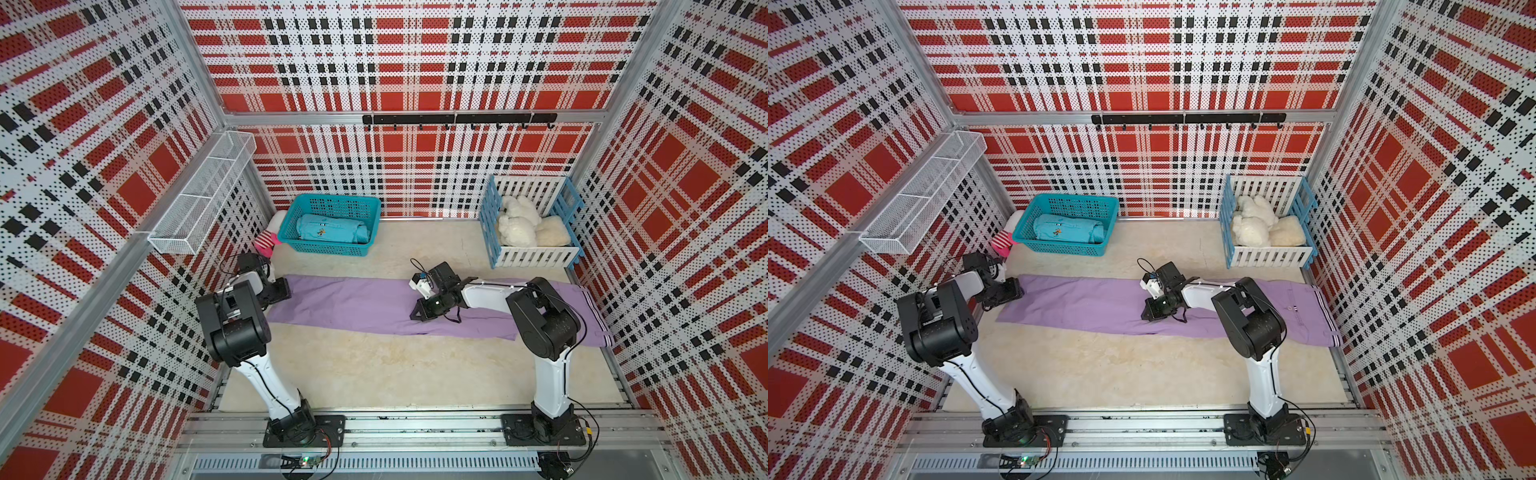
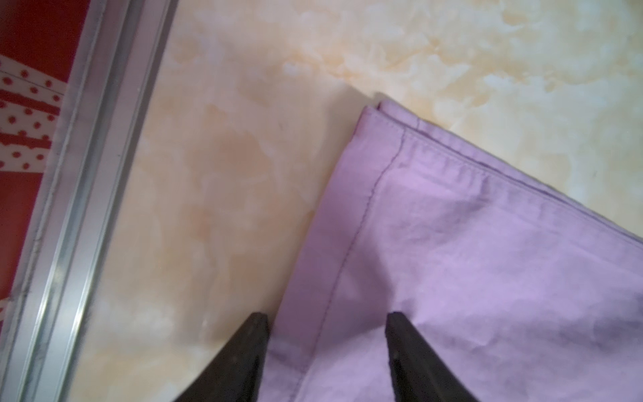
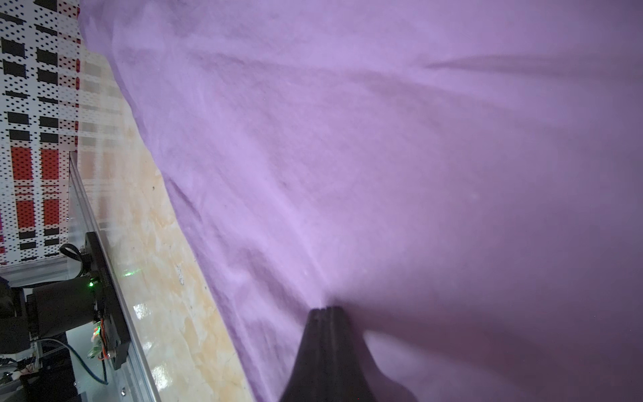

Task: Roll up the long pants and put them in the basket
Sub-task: Fold the long pant at the center of the board.

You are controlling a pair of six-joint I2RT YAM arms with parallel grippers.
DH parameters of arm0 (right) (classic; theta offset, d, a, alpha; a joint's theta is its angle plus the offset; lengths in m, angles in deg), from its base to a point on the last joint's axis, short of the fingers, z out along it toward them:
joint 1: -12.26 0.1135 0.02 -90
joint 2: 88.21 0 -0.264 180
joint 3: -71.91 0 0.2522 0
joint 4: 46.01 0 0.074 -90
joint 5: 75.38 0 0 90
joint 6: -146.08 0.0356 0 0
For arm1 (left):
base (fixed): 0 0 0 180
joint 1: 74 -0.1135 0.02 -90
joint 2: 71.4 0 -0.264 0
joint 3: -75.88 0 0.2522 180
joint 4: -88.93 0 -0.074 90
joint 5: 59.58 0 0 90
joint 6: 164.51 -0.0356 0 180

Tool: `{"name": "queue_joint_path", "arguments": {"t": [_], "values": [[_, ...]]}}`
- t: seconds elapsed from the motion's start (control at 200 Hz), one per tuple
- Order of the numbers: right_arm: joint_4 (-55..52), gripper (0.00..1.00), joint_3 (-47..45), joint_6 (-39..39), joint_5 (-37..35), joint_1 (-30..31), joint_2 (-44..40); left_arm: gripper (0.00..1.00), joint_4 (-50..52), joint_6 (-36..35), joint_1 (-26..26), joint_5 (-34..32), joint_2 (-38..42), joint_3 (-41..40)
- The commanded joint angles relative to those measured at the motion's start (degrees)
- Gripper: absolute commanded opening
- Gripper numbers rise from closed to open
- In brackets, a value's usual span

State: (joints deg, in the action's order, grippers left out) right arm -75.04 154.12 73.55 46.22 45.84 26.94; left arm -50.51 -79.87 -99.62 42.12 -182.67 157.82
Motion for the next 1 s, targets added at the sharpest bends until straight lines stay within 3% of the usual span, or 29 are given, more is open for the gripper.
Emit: {"name": "queue_joint_path", "arguments": {"t": [0.0, 0.215, 0.286, 0.361, 0.546, 0.757, 0.992], "values": [[-3.4, 0.0, -2.2, -0.2, -3.6, -0.4, 1.8, 0.52, 13.1, 0.5, 1.5, 6.2, -8.3, -5.0], [-3.5, 0.0, -2.3, -0.3, -3.6, -0.5, 1.8, 0.36, 14.1, -0.7, 3.4, 8.4, -9.5, -4.8], [-3.5, 0.0, -2.4, -0.4, -3.6, -0.6, 1.8, 0.22, 14.1, -0.9, 3.6, 8.9, -9.8, -4.9], [-3.4, 0.0, -2.7, -0.3, -3.7, -0.7, 1.5, 0.0, 14.0, -1.3, 3.9, 10.1, -9.6, -4.9], [-3.4, 0.0, -3.0, -0.1, -3.8, -0.9, 1.2, 0.0, 11.9, -0.3, 3.8, 12.6, -4.7, -6.1], [-4.5, 0.0, -2.4, -0.1, -4.6, -1.1, -0.4, 0.0, 9.1, 6.8, 5.7, 10.9, 10.2, -8.9], [-5.5, 0.0, -1.4, 0.8, -4.8, -2.5, -5.7, 0.0, 8.3, 15.6, 11.2, 9.8, 25.3, -7.9]]}}
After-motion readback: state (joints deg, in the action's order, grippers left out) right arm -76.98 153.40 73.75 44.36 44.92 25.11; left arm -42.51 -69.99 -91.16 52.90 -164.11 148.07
